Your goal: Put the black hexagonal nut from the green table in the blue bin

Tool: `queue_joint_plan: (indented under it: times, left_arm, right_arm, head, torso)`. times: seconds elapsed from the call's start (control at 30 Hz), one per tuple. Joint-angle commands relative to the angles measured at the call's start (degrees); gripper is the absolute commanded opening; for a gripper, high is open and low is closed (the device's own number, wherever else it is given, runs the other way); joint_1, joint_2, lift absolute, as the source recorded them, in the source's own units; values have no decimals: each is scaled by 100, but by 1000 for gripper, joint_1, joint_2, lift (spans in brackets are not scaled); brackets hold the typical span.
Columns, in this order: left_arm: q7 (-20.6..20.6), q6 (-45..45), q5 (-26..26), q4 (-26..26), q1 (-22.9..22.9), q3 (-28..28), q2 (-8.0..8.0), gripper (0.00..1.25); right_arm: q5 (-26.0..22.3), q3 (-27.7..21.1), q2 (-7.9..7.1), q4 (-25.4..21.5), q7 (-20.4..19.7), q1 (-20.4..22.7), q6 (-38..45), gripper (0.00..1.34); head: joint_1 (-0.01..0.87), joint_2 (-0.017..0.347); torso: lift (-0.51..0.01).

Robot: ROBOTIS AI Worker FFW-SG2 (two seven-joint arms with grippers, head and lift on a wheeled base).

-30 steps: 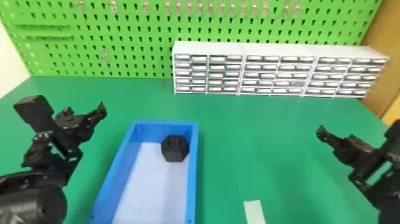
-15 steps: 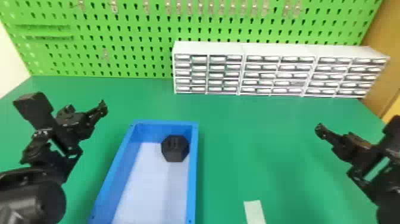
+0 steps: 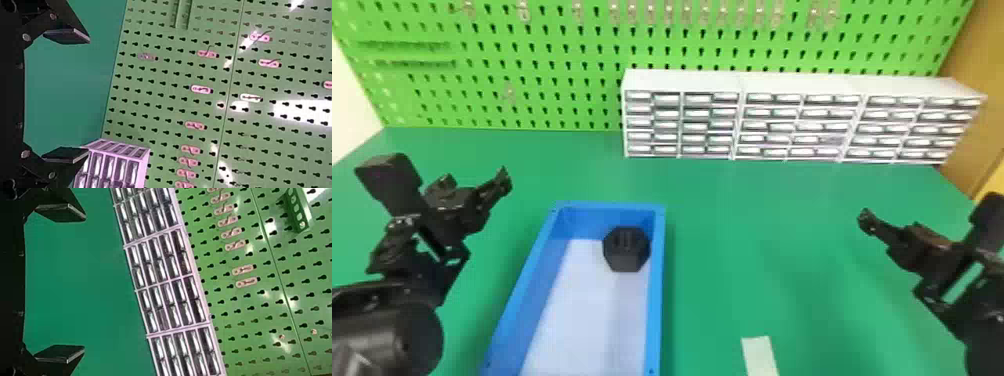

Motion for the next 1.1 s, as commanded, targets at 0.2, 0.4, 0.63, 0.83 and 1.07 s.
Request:
queue_joint_plan:
  times: [0.2, 0.4, 0.63, 0.83, 1.07]
  left_arm:
    - [-1, 0, 9, 0, 19, 4, 0, 986]
    - [-1, 0, 17, 0, 19, 21, 0, 988]
    - [-1, 0, 26, 0, 19, 12, 0, 988]
    - [-1, 0, 26, 0, 28, 21, 0, 988]
    - [-1, 0, 26, 0, 37, 21, 9, 988]
  right_arm:
    - [25, 9, -16, 0, 0, 13, 35, 1216]
    - [60, 35, -16, 0, 0, 13, 35, 1218]
    - [69, 44, -16, 0, 0, 4, 43, 1218]
    - [60, 26, -42, 0, 0, -5, 43, 1215]
    - [34, 9, -60, -9, 9, 4, 35, 1213]
  head:
    - [666, 32]
    - [666, 32]
    - [666, 32]
    - [666, 32]
    - [666, 32]
  torso:
    - [-100]
    - [-100]
    - [-100]
    - [-100]
    - [-100]
